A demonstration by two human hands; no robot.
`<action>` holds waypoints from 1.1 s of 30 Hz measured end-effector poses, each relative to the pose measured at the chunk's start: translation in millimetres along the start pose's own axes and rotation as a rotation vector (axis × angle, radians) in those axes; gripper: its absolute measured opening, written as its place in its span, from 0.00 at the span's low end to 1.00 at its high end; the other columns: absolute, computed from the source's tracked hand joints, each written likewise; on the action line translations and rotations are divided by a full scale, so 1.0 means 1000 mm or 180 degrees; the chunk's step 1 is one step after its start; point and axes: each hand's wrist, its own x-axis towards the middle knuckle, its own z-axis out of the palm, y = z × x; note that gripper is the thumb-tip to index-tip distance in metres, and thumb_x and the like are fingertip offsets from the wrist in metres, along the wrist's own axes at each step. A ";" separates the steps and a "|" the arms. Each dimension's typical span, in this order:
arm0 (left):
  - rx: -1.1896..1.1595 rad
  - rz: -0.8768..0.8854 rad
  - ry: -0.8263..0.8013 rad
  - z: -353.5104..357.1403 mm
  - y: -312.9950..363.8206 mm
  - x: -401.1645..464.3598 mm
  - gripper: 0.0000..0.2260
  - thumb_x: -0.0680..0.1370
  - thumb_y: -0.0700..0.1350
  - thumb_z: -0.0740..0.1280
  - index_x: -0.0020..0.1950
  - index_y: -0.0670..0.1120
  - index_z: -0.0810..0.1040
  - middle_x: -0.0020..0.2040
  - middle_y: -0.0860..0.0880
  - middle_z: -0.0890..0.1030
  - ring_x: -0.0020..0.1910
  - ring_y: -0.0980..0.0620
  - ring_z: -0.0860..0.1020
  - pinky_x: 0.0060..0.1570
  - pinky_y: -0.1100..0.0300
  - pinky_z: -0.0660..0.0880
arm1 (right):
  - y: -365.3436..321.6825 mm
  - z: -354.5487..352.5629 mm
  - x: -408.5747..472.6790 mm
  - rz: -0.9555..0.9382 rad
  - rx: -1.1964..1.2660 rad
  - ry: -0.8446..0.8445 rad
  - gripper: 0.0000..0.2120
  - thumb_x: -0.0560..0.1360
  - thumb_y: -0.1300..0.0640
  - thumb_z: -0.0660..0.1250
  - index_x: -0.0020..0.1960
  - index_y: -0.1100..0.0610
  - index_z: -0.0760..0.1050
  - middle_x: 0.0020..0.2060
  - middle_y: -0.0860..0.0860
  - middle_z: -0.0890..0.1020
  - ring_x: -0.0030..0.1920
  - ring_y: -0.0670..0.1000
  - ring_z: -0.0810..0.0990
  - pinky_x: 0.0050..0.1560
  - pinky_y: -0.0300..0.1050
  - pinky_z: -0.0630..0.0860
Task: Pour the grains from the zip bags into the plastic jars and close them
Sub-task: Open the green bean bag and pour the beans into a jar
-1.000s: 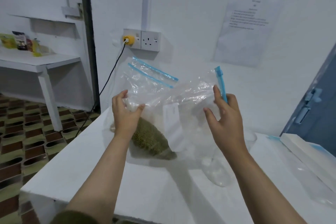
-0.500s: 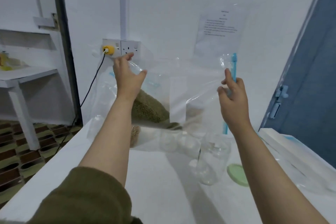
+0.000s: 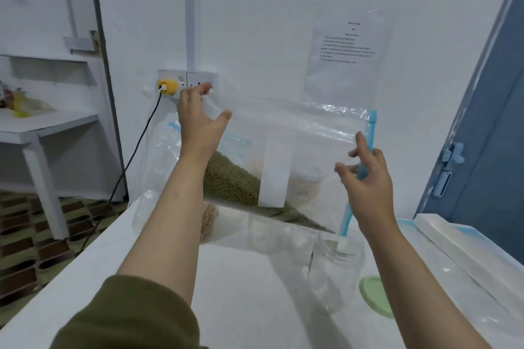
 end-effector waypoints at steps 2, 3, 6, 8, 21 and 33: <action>-0.0013 0.0090 0.0002 0.001 0.003 0.003 0.25 0.72 0.41 0.75 0.67 0.46 0.71 0.60 0.53 0.68 0.61 0.54 0.68 0.63 0.68 0.63 | 0.002 0.001 0.000 0.0019 0.0101 0.0062 0.29 0.79 0.61 0.67 0.77 0.47 0.64 0.50 0.43 0.71 0.41 0.38 0.75 0.53 0.36 0.76; -0.0024 0.0133 0.0008 0.002 0.005 0.005 0.24 0.73 0.41 0.75 0.67 0.46 0.71 0.59 0.54 0.68 0.62 0.53 0.68 0.65 0.66 0.64 | 0.002 0.001 0.001 0.0025 0.0140 0.0086 0.29 0.79 0.61 0.67 0.77 0.47 0.64 0.51 0.44 0.71 0.41 0.39 0.75 0.54 0.38 0.77; 0.0002 0.0307 0.0044 0.004 0.010 0.010 0.24 0.73 0.41 0.74 0.67 0.45 0.72 0.59 0.54 0.68 0.63 0.50 0.69 0.66 0.61 0.66 | 0.003 0.000 0.001 0.0015 0.0208 0.0135 0.28 0.79 0.62 0.68 0.76 0.48 0.66 0.51 0.45 0.72 0.39 0.39 0.75 0.51 0.34 0.76; 0.0045 0.0400 0.0052 0.005 0.012 0.014 0.24 0.73 0.42 0.74 0.67 0.44 0.72 0.59 0.53 0.69 0.63 0.49 0.69 0.66 0.61 0.66 | 0.003 -0.002 0.000 -0.0017 0.0228 0.0151 0.27 0.79 0.63 0.67 0.76 0.49 0.67 0.51 0.46 0.72 0.38 0.39 0.76 0.49 0.29 0.73; 0.0080 0.0577 -0.0003 0.015 0.021 0.025 0.24 0.74 0.43 0.73 0.68 0.45 0.71 0.61 0.53 0.69 0.61 0.55 0.67 0.61 0.76 0.61 | 0.013 -0.005 -0.005 -0.0023 0.0359 0.0243 0.27 0.79 0.62 0.68 0.74 0.46 0.67 0.51 0.49 0.74 0.48 0.52 0.80 0.53 0.29 0.73; 0.0087 0.0677 -0.0043 0.026 0.027 0.036 0.24 0.74 0.44 0.73 0.69 0.45 0.71 0.61 0.53 0.69 0.63 0.53 0.67 0.64 0.70 0.63 | 0.013 -0.012 -0.005 -0.0073 0.0476 0.0256 0.28 0.79 0.62 0.67 0.75 0.44 0.66 0.51 0.48 0.74 0.49 0.52 0.82 0.60 0.58 0.78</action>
